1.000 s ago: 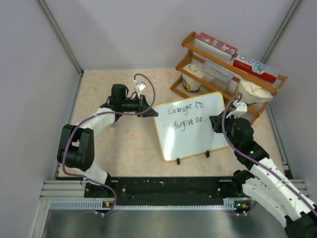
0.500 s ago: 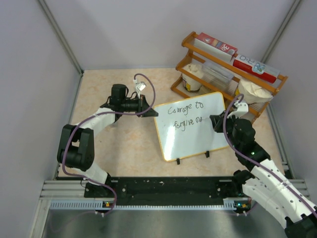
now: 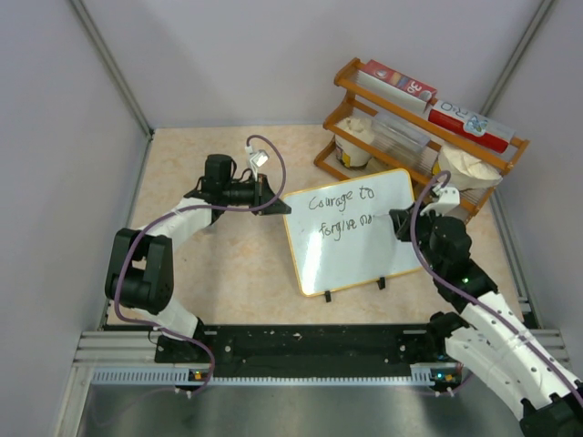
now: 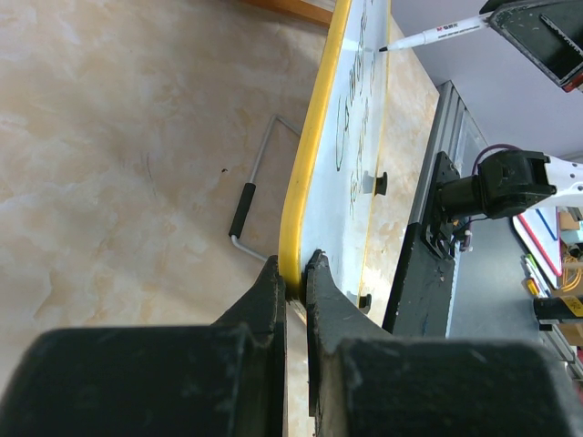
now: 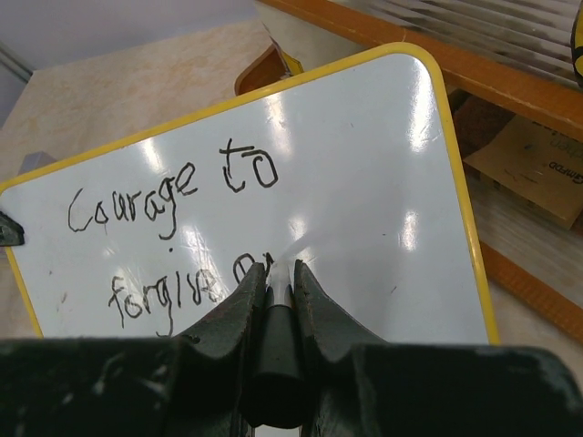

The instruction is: Write a sentence on the whiteboard

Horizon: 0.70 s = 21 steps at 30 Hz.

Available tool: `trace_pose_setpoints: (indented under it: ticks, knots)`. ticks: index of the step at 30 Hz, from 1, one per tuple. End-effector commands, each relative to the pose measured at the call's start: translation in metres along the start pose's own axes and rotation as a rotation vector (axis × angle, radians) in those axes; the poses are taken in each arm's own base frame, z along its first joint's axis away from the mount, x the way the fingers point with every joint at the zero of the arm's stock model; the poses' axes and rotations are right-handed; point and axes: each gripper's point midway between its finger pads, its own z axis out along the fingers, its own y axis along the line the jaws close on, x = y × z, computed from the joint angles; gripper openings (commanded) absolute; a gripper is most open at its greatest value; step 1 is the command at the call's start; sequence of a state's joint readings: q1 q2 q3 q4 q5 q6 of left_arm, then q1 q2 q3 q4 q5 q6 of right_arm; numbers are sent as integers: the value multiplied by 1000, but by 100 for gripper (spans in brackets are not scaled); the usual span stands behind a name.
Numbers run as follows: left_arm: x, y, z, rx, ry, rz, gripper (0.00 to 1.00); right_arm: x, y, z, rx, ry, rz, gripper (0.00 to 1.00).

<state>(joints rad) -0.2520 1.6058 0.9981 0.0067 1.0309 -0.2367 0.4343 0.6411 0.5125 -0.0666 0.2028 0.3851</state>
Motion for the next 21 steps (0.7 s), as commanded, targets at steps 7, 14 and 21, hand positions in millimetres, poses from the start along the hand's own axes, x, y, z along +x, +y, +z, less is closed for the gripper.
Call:
trace_pose_setpoints:
  ticks: [7,14,21]
  knots:
    - [40,18,15,-58,91,116,0,-62,18,-15,-280,-169,184,0]
    - [41,19,15,-57,92,112,0,-59,6,-12,-318,-122,189,0]
    - [41,20,16,-59,94,109,0,-42,0,-7,-243,-49,102,0]
